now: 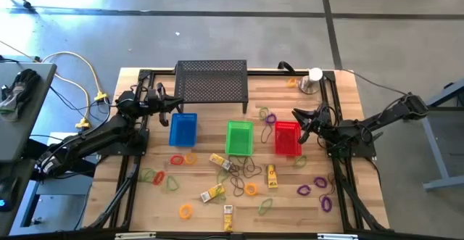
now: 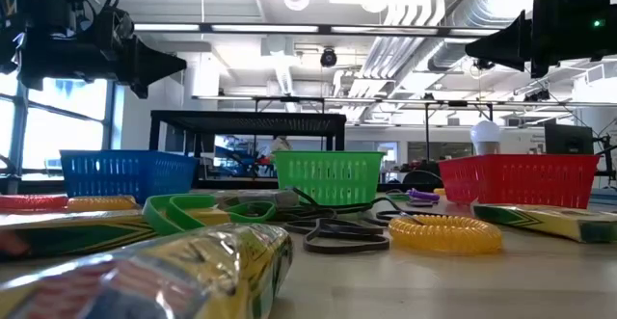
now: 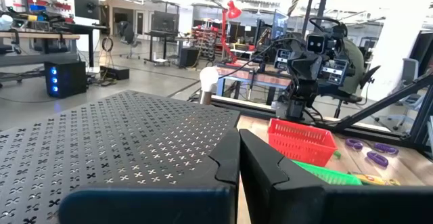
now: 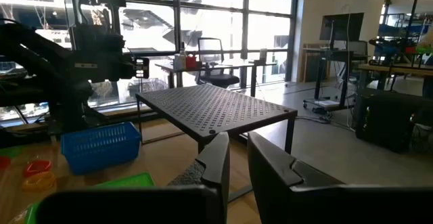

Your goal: Pick & Place Office Desk Supplies

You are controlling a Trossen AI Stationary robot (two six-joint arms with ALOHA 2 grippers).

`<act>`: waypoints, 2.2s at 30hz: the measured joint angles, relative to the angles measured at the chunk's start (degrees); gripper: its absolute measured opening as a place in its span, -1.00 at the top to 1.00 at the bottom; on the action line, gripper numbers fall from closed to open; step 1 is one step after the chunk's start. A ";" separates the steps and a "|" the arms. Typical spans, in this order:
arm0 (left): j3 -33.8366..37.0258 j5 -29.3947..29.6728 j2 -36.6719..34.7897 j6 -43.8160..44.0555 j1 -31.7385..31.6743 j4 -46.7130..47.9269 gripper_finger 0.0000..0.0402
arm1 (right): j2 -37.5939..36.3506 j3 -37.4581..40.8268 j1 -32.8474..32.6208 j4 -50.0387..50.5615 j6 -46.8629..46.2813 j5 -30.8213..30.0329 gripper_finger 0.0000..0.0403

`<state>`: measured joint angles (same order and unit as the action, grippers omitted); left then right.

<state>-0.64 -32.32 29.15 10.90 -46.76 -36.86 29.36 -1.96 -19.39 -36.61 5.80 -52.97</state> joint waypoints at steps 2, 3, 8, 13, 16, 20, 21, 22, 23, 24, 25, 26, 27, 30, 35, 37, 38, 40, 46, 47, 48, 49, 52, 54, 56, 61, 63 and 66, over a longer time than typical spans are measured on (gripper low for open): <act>0.00 0.02 -0.02 0.00 0.00 0.00 1.00 | 0.00 0.01 -0.01 0.00 0.00 0.00 0.79; 0.01 0.01 0.00 0.01 0.01 -0.01 1.00 | 0.00 0.00 0.01 -0.01 0.02 0.00 0.79; 0.00 0.02 0.00 0.02 0.00 0.00 1.00 | 0.00 0.00 0.00 -0.01 0.01 0.00 0.79; 0.02 0.00 0.00 0.02 0.02 -0.02 1.00 | 0.00 0.00 0.00 -0.01 0.01 0.00 0.79; 0.01 0.01 0.00 0.02 0.00 0.00 1.00 | 0.00 0.00 0.00 0.01 0.00 0.00 0.79; 0.02 0.00 0.00 0.02 0.02 -0.02 1.00 | 0.00 0.00 0.01 -0.01 0.00 0.00 0.79; 0.00 0.02 -0.02 0.02 0.00 -0.01 1.00 | 0.00 0.00 0.01 0.00 0.01 0.00 0.79; 0.02 0.00 0.00 0.02 0.00 0.00 1.00 | 0.00 0.00 -0.01 0.01 0.01 -0.01 0.79; 0.01 0.00 -0.02 0.02 0.01 -0.01 1.00 | 0.00 0.00 0.00 0.00 0.02 0.00 0.79; 0.02 0.00 -0.02 0.02 0.02 0.00 1.00 | 0.00 0.01 -0.01 -0.01 0.00 0.00 0.79; 0.01 0.01 -0.02 0.01 0.02 -0.02 1.00 | 0.00 0.00 -0.01 0.01 0.00 0.00 0.79; 0.01 0.00 -0.01 0.02 0.01 -0.01 1.00 | 0.00 0.01 -0.01 0.00 0.01 0.00 0.79; 0.01 0.00 -0.02 0.02 0.02 -0.01 1.00 | 0.00 0.02 0.01 -0.01 0.00 0.00 0.79; 0.00 0.00 0.00 0.02 0.02 0.00 1.00 | 0.00 0.01 0.01 -0.01 0.01 0.00 0.79; 0.01 0.00 -0.02 0.02 0.02 -0.01 1.00 | 0.00 0.00 0.01 -0.01 0.00 0.00 0.79; 0.02 0.00 -0.01 0.02 0.01 -0.01 1.00 | 0.00 0.00 -0.01 0.01 0.00 0.00 0.79; 0.00 0.00 -0.02 0.01 0.02 -0.02 1.00 | 0.00 0.01 0.01 -0.01 0.01 0.00 0.79; 0.02 0.02 -0.02 0.01 0.01 0.00 1.00 | 0.00 0.00 0.01 -0.01 0.00 0.00 0.79; 0.00 0.00 0.00 0.00 0.02 0.00 1.00 | 0.00 0.00 0.01 -0.01 0.01 0.00 0.79; 0.01 0.01 0.00 0.01 0.02 -0.01 1.00 | 0.00 0.00 0.01 -0.01 0.00 0.00 0.79; 0.01 0.01 -0.02 0.00 0.00 -0.01 1.00 | 0.00 0.00 0.01 -0.01 0.02 0.00 0.79; 0.02 0.01 -0.02 0.00 0.02 -0.02 1.00 | 0.00 0.00 0.00 0.00 0.00 0.00 0.79; 0.02 0.09 0.04 0.54 0.18 -0.82 1.00 | 0.00 0.00 -0.01 -0.01 0.02 0.00 0.79; 0.02 -0.46 0.00 3.69 0.58 -0.65 1.00 | 0.00 0.00 0.01 -0.01 0.02 0.00 0.79; 0.01 -2.23 0.00 4.81 1.39 1.54 1.00 | 0.00 0.00 0.01 -0.01 0.00 0.00 0.79; 0.02 -5.16 0.02 2.72 6.43 7.88 1.00 | 0.00 0.00 -0.01 0.00 0.01 0.00 0.79; 0.01 -5.06 0.00 2.44 9.53 8.74 1.00 | 0.00 0.00 -0.01 0.01 0.02 0.00 0.79; 0.02 -3.32 0.00 2.88 15.05 9.01 1.00 | 0.00 0.00 0.01 0.01 0.00 0.00 0.79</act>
<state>-0.62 -35.63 29.15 13.78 -31.71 -27.85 29.36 -1.96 -19.38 -36.60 5.81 -52.97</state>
